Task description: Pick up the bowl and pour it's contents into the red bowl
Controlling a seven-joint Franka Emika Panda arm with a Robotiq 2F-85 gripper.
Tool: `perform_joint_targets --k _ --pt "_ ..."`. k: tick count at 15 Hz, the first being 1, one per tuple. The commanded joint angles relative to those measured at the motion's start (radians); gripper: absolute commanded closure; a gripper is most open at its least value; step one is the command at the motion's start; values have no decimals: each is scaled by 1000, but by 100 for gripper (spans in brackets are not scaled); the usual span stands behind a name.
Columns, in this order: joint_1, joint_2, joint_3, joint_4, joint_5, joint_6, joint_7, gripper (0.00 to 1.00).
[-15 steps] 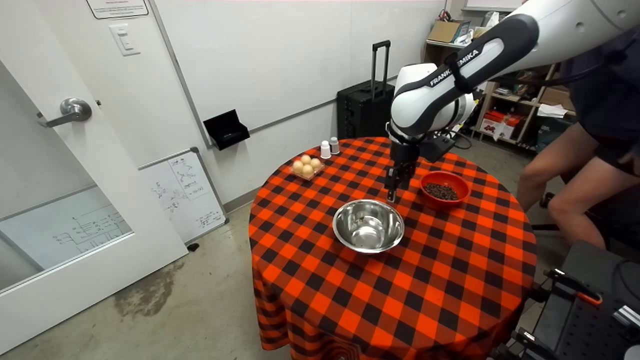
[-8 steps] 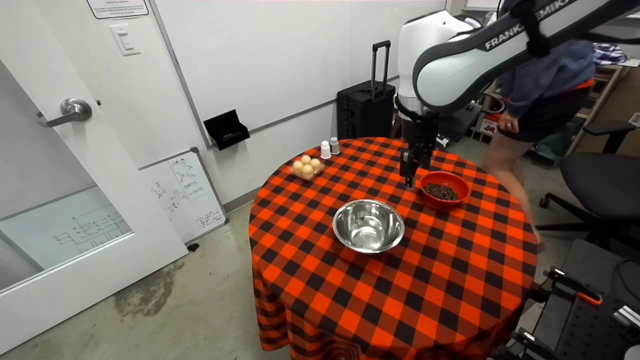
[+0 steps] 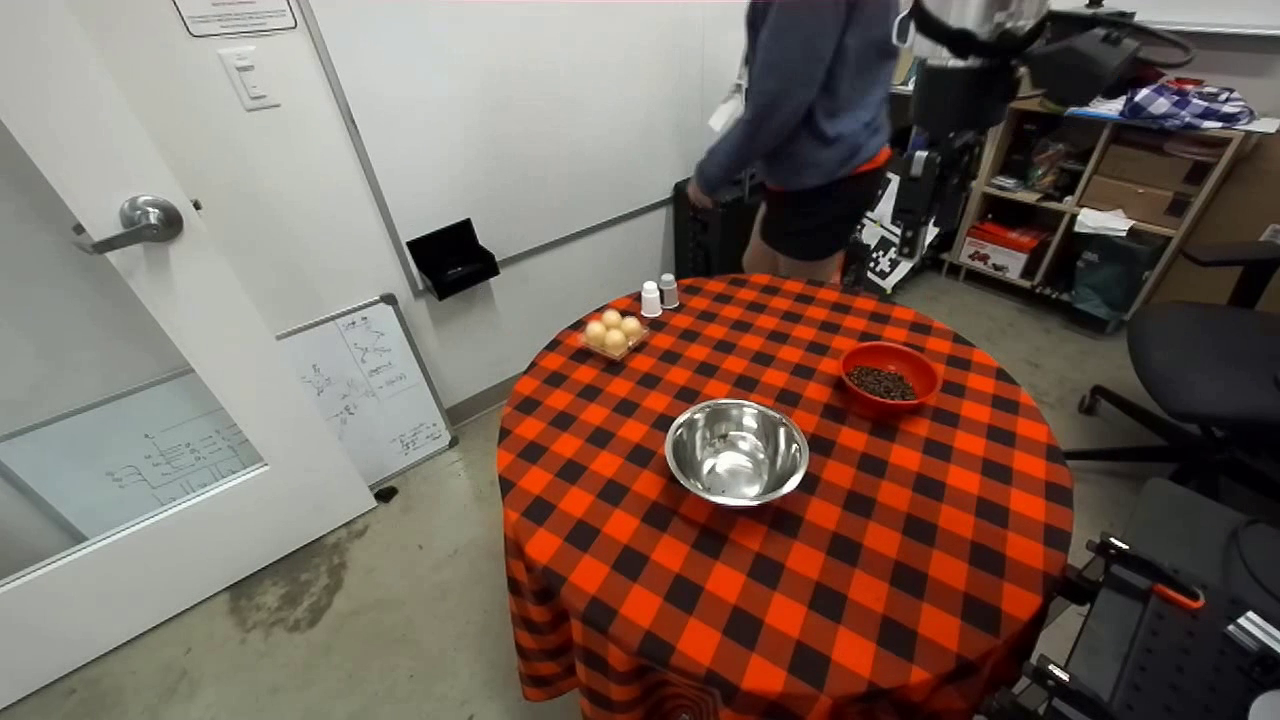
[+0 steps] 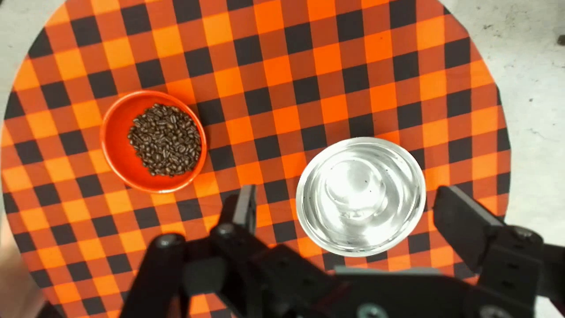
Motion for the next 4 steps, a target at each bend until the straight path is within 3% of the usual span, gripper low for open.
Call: perform_joint_targets --k 1,4 --pt "-1 -34 -12 2 12 -28 -2 0" --pt "-5 -80 -21 -15 24 -43 -2 0"
